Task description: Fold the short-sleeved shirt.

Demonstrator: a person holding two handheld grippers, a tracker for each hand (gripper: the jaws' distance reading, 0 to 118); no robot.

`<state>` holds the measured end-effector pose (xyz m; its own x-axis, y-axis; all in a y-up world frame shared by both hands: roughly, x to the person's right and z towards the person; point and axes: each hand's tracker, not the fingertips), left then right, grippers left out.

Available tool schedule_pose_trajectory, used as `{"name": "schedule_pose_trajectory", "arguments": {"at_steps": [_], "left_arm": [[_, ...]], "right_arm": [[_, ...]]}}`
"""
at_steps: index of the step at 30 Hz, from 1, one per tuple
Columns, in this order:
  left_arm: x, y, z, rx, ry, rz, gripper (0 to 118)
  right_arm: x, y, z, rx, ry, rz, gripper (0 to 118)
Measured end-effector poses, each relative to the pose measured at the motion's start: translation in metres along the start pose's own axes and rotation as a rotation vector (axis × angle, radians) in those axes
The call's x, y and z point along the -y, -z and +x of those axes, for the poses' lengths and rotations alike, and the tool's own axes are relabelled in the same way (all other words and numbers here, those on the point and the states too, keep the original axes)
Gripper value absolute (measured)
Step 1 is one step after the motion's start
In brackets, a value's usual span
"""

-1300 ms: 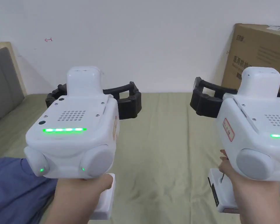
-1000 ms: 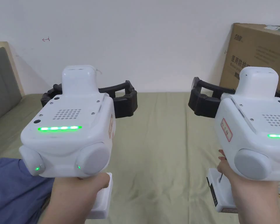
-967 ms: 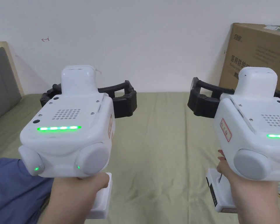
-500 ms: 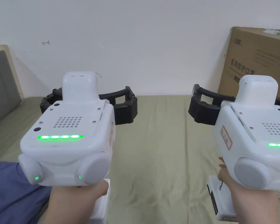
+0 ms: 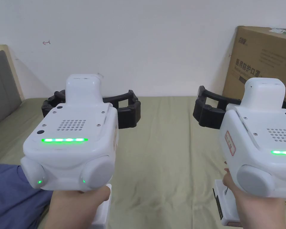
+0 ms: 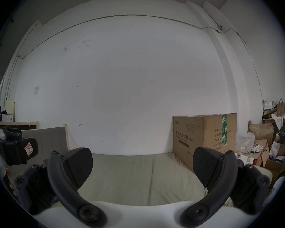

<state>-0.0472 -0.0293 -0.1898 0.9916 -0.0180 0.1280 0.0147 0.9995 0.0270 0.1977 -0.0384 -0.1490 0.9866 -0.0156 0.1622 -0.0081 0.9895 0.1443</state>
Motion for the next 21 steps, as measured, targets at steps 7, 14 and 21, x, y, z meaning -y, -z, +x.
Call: {"name": "schedule_pose_trajectory", "arguments": {"at_steps": [7, 14, 21], "left_arm": [[0.0008, -0.0027, 0.0041, 0.002, 0.023, 0.014, 118], [0.0012, -0.0034, 0.0048, 0.001, 0.016, 0.013, 118], [0.0015, -0.0020, 0.0034, -0.004, 0.003, 0.003, 118]], "right_arm": [[0.0009, 0.0000, -0.0009, -0.021, 0.009, -0.011, 118], [0.0023, -0.0001, 0.0009, -0.017, 0.012, -0.017, 118], [0.0040, 0.0003, 0.0026, -0.019, 0.027, -0.024, 118]]}}
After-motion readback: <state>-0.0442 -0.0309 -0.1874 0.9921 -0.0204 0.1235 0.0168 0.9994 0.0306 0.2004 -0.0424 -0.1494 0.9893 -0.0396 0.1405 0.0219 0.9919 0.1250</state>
